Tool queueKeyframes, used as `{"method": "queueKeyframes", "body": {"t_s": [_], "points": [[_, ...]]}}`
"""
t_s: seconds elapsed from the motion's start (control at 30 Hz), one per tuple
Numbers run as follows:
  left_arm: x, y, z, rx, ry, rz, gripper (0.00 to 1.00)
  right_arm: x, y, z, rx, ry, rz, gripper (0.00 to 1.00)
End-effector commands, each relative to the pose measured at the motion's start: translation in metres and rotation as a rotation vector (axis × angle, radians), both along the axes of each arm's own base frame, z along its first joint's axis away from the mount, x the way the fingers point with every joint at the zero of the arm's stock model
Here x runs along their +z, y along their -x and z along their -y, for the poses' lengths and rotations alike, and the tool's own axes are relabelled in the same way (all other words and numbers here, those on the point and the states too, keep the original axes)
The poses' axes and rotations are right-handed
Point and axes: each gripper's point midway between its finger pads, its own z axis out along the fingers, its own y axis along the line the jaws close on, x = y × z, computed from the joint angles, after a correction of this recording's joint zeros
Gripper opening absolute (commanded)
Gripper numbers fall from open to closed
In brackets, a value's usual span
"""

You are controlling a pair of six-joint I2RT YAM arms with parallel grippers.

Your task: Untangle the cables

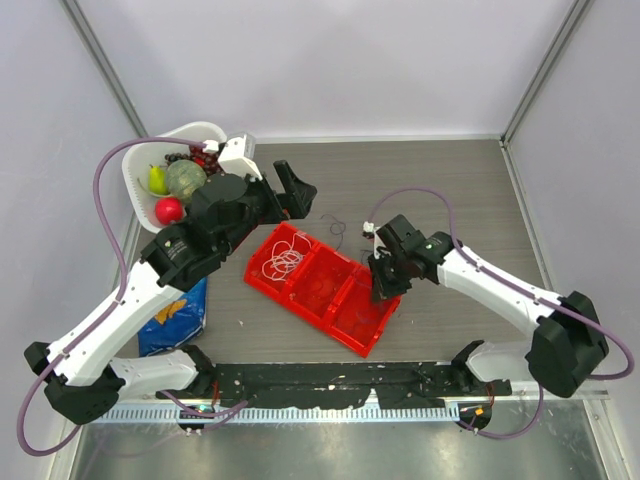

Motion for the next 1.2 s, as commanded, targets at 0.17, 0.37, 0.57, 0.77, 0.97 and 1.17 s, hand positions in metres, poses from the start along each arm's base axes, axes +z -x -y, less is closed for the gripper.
{"method": "queueKeyframes", "body": {"t_s": [0.17,0.37,0.57,0.77,0.97,1.17], "points": [[0.01,0.0,0.003,-0.015,0.029,0.017,1.0,0.008,0.029,-0.001,0.055,-0.03,-0.042,0.01],[0.009,0.001,0.003,-0.018,0.025,0.012,1.0,0.008,0.031,0.001,0.044,-0.01,-0.041,0.01],[0.012,0.0,0.005,-0.026,0.024,0.012,1.0,0.005,0.021,-0.002,0.035,0.003,-0.025,0.01],[0.014,0.0,0.007,-0.03,0.028,0.013,1.0,-0.001,0.008,-0.003,0.016,0.056,-0.017,0.04],[0.013,0.0,0.008,-0.033,0.025,0.008,1.0,-0.009,-0.016,-0.015,0.01,0.085,0.007,0.13],[0.006,0.001,0.002,-0.016,0.005,-0.008,1.0,0.015,-0.019,-0.025,0.041,0.027,0.035,0.37]]}}
